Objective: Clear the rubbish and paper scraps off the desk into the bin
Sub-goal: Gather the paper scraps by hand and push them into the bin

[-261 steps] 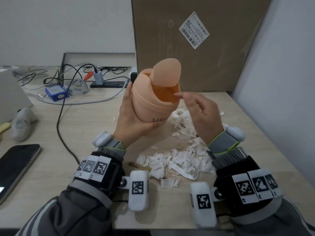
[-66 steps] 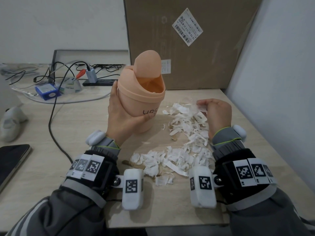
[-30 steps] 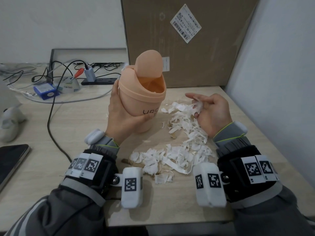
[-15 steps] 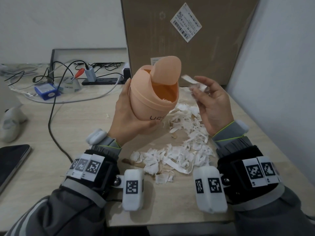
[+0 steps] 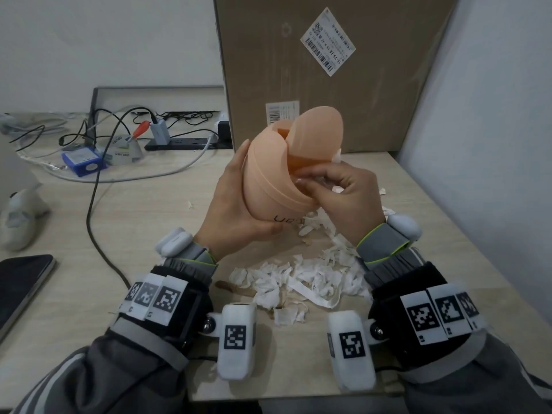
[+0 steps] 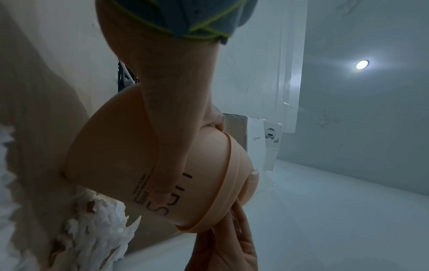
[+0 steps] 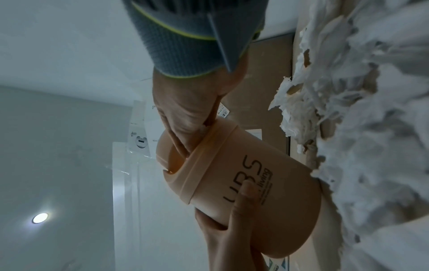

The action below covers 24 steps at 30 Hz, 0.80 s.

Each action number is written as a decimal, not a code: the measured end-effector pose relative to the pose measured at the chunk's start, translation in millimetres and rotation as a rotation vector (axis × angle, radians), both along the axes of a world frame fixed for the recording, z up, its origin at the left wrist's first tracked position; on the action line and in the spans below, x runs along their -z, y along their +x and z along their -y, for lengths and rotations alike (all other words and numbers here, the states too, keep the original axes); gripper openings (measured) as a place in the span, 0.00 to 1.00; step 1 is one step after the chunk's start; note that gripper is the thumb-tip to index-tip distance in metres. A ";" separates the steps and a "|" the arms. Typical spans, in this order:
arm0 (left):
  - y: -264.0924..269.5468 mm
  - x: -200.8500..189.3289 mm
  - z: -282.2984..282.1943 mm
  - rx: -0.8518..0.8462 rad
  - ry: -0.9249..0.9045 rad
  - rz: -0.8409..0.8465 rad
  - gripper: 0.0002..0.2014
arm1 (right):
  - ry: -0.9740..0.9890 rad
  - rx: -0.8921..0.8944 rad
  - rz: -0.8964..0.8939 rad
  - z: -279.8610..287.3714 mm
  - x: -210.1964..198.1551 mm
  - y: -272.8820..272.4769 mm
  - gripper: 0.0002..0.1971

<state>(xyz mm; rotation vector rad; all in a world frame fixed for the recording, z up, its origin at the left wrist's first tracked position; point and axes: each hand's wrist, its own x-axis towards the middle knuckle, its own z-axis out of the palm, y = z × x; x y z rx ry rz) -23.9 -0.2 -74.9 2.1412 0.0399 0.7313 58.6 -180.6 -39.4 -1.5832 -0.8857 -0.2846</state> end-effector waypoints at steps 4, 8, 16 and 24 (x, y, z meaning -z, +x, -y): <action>0.2 1.4 0.0 0.006 0.006 -0.002 0.67 | -0.122 0.070 0.188 -1.2 2.4 6.1 0.10; -0.5 1.3 1.6 -0.007 -0.021 0.007 0.66 | -0.173 0.049 0.226 -0.7 1.3 5.8 0.11; 0.5 1.7 -1.5 -0.035 0.012 0.020 0.67 | -0.023 0.044 0.032 0.4 -2.7 0.2 0.10; 0.9 2.0 -2.4 -0.032 -0.030 0.017 0.66 | -0.241 0.103 0.214 -1.0 2.8 4.6 0.23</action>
